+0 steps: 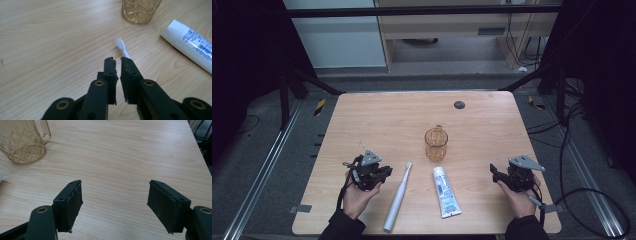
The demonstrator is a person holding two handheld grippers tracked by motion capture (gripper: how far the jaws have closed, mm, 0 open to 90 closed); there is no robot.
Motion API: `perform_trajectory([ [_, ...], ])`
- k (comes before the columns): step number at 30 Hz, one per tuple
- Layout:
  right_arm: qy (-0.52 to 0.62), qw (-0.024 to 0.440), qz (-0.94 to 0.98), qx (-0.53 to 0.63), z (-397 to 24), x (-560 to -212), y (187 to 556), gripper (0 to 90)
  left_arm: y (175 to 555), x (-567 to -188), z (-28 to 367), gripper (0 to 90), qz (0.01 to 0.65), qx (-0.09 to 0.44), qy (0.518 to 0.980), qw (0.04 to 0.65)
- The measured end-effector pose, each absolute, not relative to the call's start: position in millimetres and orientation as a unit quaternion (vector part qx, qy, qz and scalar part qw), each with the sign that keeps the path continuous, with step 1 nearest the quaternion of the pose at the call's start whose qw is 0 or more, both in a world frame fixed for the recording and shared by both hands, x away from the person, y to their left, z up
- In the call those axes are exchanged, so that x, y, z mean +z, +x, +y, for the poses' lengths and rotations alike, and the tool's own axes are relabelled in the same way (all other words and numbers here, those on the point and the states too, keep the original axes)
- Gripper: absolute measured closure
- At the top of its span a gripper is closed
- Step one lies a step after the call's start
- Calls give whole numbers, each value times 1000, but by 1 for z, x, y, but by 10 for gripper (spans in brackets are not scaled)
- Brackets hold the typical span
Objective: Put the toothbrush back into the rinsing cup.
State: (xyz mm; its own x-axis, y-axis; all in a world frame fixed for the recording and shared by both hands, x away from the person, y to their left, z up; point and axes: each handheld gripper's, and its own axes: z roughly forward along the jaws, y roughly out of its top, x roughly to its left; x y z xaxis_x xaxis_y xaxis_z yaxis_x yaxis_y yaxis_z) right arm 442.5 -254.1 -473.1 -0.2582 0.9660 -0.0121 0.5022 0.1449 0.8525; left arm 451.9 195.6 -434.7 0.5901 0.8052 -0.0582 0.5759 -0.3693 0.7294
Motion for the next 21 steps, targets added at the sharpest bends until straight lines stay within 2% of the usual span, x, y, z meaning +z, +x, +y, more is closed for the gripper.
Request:
perform_trajectory([
  [11, 530, 303, 695, 380, -256, -473, 443, 269, 437, -429, 183, 550, 424, 146, 826, 341],
  [17, 532, 299, 694, 382, -255, -472, 442, 269, 430, -433, 179, 460, 430, 133, 830, 328],
  [21, 530, 299, 696, 381, -255, -472, 443, 269, 429, -437, 173, 444, 427, 131, 838, 315],
])
